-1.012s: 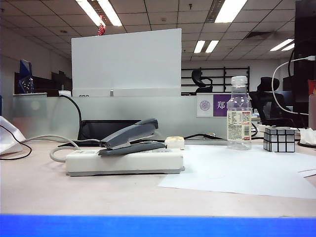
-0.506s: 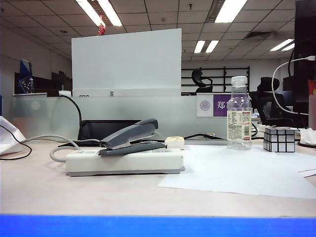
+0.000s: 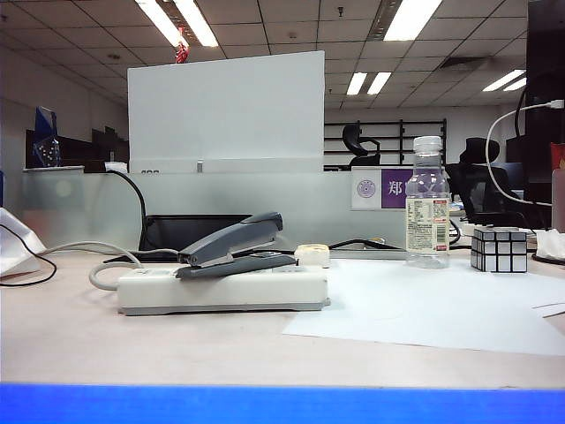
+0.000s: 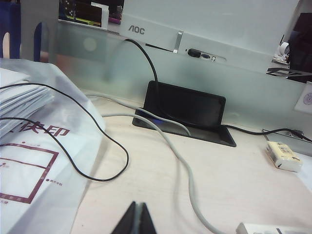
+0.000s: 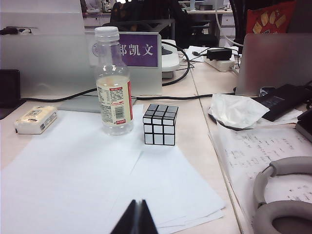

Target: Press the button on the power strip.

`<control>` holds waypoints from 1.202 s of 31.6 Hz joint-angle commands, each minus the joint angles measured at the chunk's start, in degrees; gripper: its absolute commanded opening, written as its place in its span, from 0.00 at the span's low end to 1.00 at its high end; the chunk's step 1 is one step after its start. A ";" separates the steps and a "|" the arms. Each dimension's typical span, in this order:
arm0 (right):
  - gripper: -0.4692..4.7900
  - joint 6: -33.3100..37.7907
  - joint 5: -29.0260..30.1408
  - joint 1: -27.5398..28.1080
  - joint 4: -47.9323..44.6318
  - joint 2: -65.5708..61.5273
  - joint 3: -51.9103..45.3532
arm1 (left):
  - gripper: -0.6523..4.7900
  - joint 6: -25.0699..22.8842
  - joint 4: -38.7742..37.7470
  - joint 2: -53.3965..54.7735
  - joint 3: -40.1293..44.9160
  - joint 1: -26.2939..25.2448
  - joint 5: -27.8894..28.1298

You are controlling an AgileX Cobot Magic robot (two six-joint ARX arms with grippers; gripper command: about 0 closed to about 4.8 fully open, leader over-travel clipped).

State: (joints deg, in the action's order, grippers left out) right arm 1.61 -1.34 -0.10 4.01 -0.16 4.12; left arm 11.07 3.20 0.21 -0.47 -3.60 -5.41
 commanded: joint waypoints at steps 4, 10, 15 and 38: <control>0.09 -0.15 -0.04 0.00 -0.63 0.07 0.37 | 0.11 0.09 0.50 -0.09 -0.09 -0.04 -0.22; 0.09 -0.17 -0.04 0.00 -0.61 0.07 0.37 | 0.11 0.09 0.50 -0.09 -0.09 -0.04 -0.22; 0.09 -0.17 -0.04 0.00 -0.63 0.07 0.37 | 0.11 0.09 0.50 -0.09 -0.09 -0.04 -0.22; 0.09 -0.15 -0.04 0.00 -0.63 0.07 0.37 | 0.11 -11.08 0.57 -0.09 -0.09 -0.04 0.20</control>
State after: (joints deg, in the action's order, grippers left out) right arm 1.61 -1.34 -0.12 4.01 -0.16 4.12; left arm 0.21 3.20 0.21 -0.47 -3.60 -5.19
